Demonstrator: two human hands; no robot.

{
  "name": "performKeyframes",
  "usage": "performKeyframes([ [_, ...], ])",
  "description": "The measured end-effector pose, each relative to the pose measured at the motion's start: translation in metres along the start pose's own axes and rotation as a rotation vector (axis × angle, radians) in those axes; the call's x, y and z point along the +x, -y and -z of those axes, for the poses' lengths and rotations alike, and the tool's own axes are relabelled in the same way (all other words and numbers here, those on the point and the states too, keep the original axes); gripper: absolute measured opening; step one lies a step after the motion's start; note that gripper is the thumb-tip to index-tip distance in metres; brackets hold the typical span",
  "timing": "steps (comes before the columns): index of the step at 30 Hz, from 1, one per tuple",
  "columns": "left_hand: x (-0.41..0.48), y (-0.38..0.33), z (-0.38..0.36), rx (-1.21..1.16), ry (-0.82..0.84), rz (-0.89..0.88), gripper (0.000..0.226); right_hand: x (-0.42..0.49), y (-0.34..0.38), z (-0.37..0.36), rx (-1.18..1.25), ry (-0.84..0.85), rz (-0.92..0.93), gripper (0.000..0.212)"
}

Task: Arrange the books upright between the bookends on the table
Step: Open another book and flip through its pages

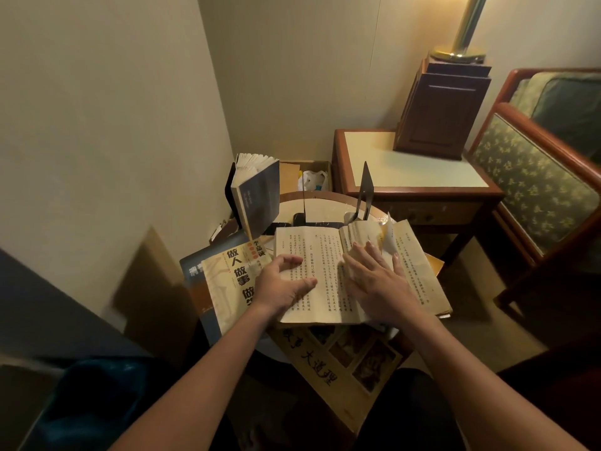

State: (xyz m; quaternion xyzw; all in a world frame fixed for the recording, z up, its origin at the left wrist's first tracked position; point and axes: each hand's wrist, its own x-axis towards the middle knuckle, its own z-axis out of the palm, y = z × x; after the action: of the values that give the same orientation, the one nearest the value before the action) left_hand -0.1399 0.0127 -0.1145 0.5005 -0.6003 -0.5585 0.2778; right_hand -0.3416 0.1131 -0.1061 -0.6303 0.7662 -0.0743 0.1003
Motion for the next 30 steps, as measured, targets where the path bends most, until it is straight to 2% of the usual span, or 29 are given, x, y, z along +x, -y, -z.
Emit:
performKeyframes([
  [3,-0.003,-0.016,0.001,0.104,0.007,-0.06,0.045,-0.007,0.0,0.008,0.106,-0.117,0.022,0.067],
  [6,-0.006,-0.025,0.001,0.18,0.022,-0.098,0.046,-0.015,0.001,0.014,0.221,-0.24,-0.036,0.069],
  [9,-0.009,-0.028,0.0,0.2,0.028,-0.102,0.047,-0.018,-0.001,0.021,0.2,-0.269,-0.122,0.073],
  [11,-0.01,-0.028,-0.001,0.218,0.021,-0.111,0.048,-0.021,-0.004,0.026,0.172,-0.26,-0.17,0.076],
  [14,-0.012,-0.03,-0.001,0.222,0.022,-0.117,0.048,-0.026,-0.011,0.034,0.108,-0.209,-0.236,0.071],
  [20,-0.012,-0.035,-0.002,0.244,0.019,-0.122,0.05,-0.034,-0.017,0.049,0.026,-0.021,-0.372,0.041],
  [23,-0.012,-0.037,-0.003,0.254,0.015,-0.13,0.052,-0.04,-0.012,0.059,-0.038,0.024,-0.322,0.037],
  [27,-0.013,-0.038,-0.003,0.227,0.023,-0.131,0.05,-0.044,0.003,0.072,-0.312,0.112,-0.17,0.029],
  [30,-0.011,-0.039,-0.005,0.203,0.022,-0.133,0.044,-0.043,0.017,0.075,-0.176,0.046,-0.146,0.027],
])
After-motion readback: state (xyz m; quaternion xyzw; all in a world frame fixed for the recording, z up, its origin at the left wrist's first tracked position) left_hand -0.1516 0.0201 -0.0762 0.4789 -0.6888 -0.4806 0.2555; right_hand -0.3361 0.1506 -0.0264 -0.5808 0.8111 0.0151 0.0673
